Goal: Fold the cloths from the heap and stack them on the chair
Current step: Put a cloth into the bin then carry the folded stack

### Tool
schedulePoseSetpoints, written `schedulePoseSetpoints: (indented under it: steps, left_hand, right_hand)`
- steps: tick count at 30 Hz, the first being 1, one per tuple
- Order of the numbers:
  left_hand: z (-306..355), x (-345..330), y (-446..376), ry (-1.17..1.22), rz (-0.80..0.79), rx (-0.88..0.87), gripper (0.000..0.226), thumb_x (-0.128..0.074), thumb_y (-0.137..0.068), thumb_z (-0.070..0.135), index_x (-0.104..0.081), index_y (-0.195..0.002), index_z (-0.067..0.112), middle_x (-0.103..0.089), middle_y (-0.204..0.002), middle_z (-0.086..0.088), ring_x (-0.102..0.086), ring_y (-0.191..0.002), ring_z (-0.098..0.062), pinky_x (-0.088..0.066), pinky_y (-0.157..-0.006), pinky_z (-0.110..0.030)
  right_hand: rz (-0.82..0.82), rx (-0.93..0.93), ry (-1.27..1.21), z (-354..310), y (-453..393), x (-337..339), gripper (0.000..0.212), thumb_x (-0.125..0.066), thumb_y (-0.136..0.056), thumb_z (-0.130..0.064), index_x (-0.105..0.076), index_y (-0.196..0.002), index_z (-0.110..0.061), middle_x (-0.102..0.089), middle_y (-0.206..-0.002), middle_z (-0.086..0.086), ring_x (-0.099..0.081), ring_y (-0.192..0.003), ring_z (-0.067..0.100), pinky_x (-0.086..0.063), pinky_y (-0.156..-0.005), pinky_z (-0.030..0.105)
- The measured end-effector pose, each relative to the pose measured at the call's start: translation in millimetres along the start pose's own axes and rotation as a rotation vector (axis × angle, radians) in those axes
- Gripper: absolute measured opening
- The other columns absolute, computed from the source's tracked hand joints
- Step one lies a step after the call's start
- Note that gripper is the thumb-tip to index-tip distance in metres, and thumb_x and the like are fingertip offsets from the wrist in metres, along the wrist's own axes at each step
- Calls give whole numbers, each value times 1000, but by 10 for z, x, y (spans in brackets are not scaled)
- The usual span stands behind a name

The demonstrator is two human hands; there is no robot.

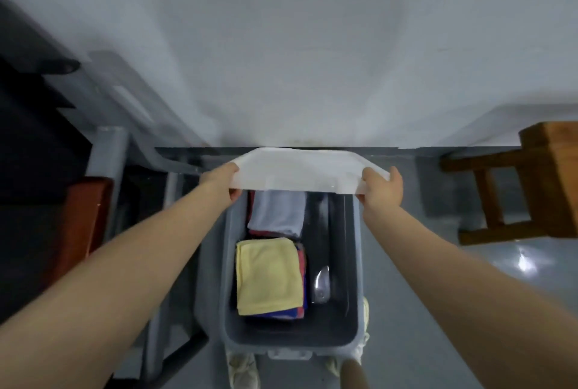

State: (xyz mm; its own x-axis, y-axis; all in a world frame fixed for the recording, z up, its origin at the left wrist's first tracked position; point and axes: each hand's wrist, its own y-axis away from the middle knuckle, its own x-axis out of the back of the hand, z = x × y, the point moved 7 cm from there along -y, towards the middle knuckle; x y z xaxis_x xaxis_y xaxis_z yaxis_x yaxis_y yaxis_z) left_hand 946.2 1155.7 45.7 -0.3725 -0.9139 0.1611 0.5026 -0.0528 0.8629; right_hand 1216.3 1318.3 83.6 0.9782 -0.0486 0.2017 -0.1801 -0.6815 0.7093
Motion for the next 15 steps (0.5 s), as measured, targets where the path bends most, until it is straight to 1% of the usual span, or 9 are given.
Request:
schedulePoseSetpoints:
  steps: [1, 2, 3, 5, 7, 8, 10, 13, 15]
  left_hand:
    - [-165, 153, 85, -2, 16, -14, 36, -67, -86, 13, -54, -119, 9, -60, -109, -10, -58, -81, -19, -47, -40, -23]
    - [-292, 298, 169, -21, 33, -43, 44, -68, -85, 13, -52, -126, 8, -59, -115, -12, -59, -87, -21, -48, -45, -26]
    - [-396, 437, 265, -42, 45, -69, 48, -67, -85, 12, -51, -130, 9, -59, -118, -12, -59, -88, -22, -47, -48, -28]
    - [-595, 696, 433, -88, 61, -94, 48, -64, -85, 12, -50, -130, 9, -58, -115, -10, -58, -82, -19, -48, -51, -28]
    - [-880, 940, 512, -155, 50, -71, 45, -61, -86, 13, -50, -129, 10, -59, -114, -9, -60, -84, -20, -49, -51, -27]
    - [-1063, 1053, 514, -193, 37, -50, 44, -60, -86, 14, -50, -129, 10, -60, -116, -9, -61, -89, -23, -51, -51, -28]
    - [-1468, 1280, 482, -260, 26, -2, 40, -57, -88, 14, -51, -127, 12, -61, -118, -11, -62, -98, -29, -53, -54, -32]
    - [-2139, 1560, 376, -329, 35, 94, 39, -56, -92, 14, -48, -129, 9, -58, -115, -15, -60, -98, -32, -54, -56, -35]
    - [-2532, 1676, 286, -310, 49, 164, 41, -55, -94, 10, -44, -133, 7, -55, -117, -16, -56, -98, -32, -56, -50, -33]
  right_hand:
    - [38, 5, 38, 130, 103, 117, 79, -61, -87, -18, -19, -153, -29, -39, -145, 0, -52, -118, 27, -46, -102, 47]
    - [81, -1, 52, 266, 226, 238, 84, -62, -86, -19, -14, -154, -28, -41, -142, 0, -52, -117, 28, -46, -102, 47]
    - [128, -14, 43, 425, 347, 359, 86, -63, -86, -19, -12, -154, -24, -44, -137, 0, -53, -113, 28, -46, -101, 46]
    - [195, -52, 16, 761, 564, 572, 82, -65, -86, -19, -17, -152, -18, -48, -126, -1, -55, -105, 28, -47, -97, 41]
    - [235, -110, 27, 1140, 741, 788, 80, -64, -87, -19, -18, -152, -17, -46, -119, 0, -50, -100, 24, -44, -92, 36]
    - [241, -133, 50, 1330, 781, 893, 79, -63, -87, -19, -19, -152, -15, -47, -120, 3, -49, -98, 24, -44, -89, 36]
    - [227, -162, 113, 1709, 764, 1092, 74, -64, -84, -20, -27, -148, -12, -53, -120, 5, -53, -96, 25, -49, -85, 38]
    - [156, -173, 243, 2292, 678, 1343, 67, -69, -81, -26, -40, -139, -10, -58, -122, 10, -59, -101, 29, -52, -85, 42]
    - [112, -179, 279, 2677, 596, 1489, 69, -73, -78, -29, -42, -137, -11, -57, -124, 11, -59, -109, 32, -53, -89, 49]
